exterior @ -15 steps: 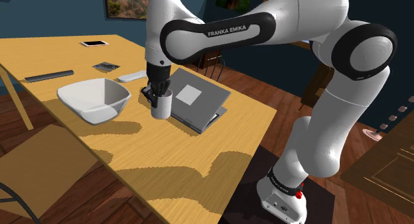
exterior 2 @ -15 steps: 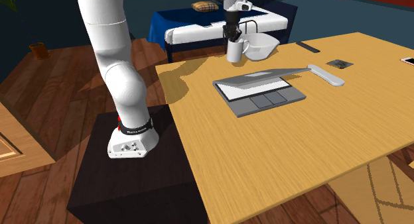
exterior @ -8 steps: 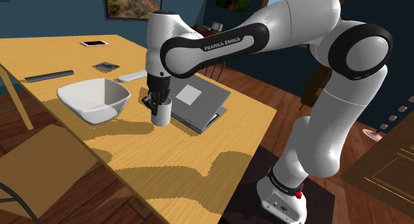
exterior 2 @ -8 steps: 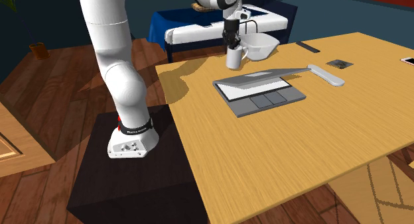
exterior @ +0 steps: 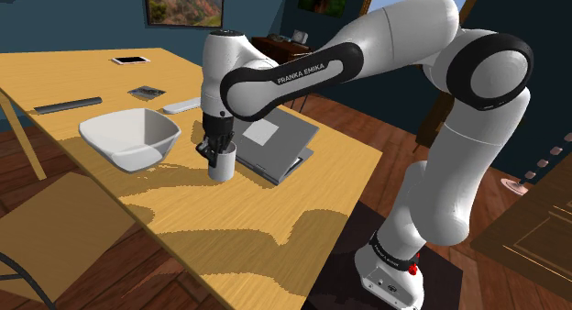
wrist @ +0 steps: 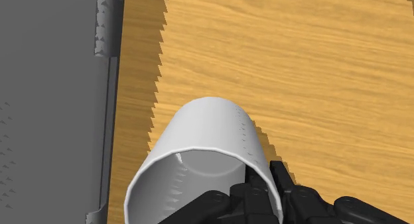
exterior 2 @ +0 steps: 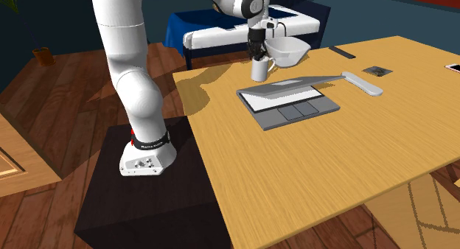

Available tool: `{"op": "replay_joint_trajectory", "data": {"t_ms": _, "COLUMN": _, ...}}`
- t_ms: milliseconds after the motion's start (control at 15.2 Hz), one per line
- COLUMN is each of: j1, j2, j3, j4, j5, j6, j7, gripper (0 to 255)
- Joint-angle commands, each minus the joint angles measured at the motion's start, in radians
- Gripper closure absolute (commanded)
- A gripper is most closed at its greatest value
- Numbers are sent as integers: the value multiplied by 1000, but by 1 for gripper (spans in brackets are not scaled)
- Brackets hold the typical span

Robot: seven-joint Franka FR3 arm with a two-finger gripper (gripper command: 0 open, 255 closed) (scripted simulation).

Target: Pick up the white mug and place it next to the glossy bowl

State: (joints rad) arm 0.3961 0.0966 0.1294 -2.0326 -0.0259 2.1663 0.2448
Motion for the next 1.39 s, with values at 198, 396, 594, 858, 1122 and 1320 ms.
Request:
{"op": "replay_joint_trajectory", "data": {"t_ms": 198, "j1": 0, "j2": 0, "j3": 0, "j4": 0, "j5": 0, "j6": 1, "j7": 0, "gripper": 255}}
{"op": "replay_joint_trajectory", "data": {"t_ms": 396, "j1": 0, "j2": 1, "j3": 0, "j4": 0, "j5": 0, "j6": 1, "j7": 0, "gripper": 0}}
{"op": "replay_joint_trajectory", "data": {"t_ms": 594, "j1": 0, "j2": 1, "j3": 0, "j4": 0, "j5": 0, "j6": 1, "j7": 0, "gripper": 0}}
{"op": "replay_joint_trajectory", "data": {"t_ms": 858, "j1": -1, "j2": -49, "j3": 1, "j4": 70, "j5": 9, "j6": -118, "j7": -6, "gripper": 0}}
{"op": "replay_joint_trajectory", "data": {"t_ms": 1122, "j1": -1, "j2": -49, "j3": 1, "j4": 70, "j5": 9, "j6": -118, "j7": -6, "gripper": 0}}
{"op": "replay_joint_trajectory", "data": {"t_ms": 1320, "j1": -1, "j2": -49, "j3": 1, "j4": 70, "j5": 9, "j6": -118, "j7": -6, "gripper": 0}}
